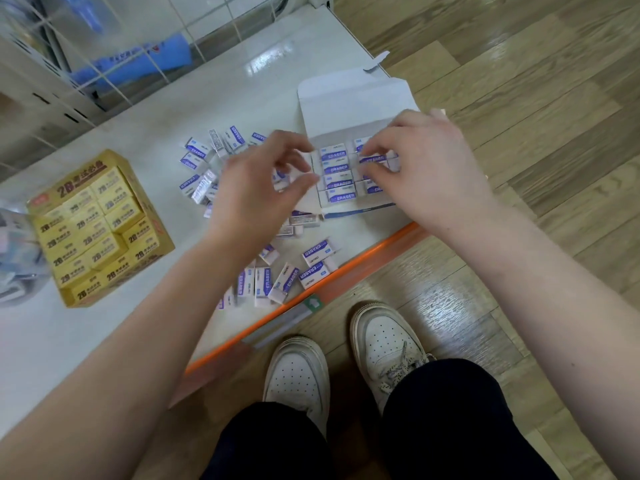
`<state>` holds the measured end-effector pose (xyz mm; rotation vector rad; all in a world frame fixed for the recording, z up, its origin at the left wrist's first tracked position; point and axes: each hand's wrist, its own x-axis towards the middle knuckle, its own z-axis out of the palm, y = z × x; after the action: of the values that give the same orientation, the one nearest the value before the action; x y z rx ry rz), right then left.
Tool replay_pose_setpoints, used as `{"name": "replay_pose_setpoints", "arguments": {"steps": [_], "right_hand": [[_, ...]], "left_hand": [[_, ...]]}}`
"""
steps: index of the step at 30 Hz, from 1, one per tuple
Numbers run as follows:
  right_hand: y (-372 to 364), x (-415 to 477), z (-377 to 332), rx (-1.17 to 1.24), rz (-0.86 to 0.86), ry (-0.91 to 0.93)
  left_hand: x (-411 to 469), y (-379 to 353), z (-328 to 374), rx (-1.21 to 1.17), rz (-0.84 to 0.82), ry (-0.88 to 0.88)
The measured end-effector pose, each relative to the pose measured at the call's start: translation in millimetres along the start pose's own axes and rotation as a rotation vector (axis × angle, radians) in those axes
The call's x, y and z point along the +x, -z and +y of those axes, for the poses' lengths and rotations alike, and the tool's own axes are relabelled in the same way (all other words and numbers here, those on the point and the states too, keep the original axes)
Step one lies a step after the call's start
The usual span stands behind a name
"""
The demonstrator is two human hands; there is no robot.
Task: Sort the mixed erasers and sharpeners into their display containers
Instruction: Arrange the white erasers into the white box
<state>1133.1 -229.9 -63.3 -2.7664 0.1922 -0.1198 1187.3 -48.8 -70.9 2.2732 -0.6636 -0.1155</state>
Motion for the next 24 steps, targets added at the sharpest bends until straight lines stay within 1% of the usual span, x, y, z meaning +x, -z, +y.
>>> {"name": "replay_pose_setpoints", "arguments": {"steps": [3, 5, 8, 10, 12, 14, 18, 21, 24], "right_hand": [[-11, -4, -18, 0.174, -0.001, 0.113], [-15, -10, -31, 0.276, -0.080, 0.202], [-22, -16, -44, 0.285, -0.213, 0.324], [-27, -18, -51, 0.294, -0.225, 0.363], [-31, -18, -58, 0.273, -0.210, 0.360], [-35, -17, -64, 0.253, -0.197, 0.361], [-45, -15, -74, 0.148, -0.218, 0.369], [-57, -20, -79, 0.010, -0.216, 0.371], [-64, -24, -83, -0.039, -0.209, 0.337]], "left_hand": [[-14, 26, -18, -0.013, 0.030, 0.134], [-25, 37, -27, 0.042, -0.003, 0.170], [-39, 41, -37, 0.145, -0.084, 0.154], [-44, 40, -42, 0.243, -0.134, 0.082], [-45, 39, -46, 0.291, -0.178, 0.056], [-45, 40, -48, 0.288, -0.192, 0.046], [-48, 44, -54, 0.341, -0.177, -0.010], [-54, 47, -59, 0.422, -0.139, -0.019], [-60, 48, -63, 0.447, -0.121, -0.014]]}}
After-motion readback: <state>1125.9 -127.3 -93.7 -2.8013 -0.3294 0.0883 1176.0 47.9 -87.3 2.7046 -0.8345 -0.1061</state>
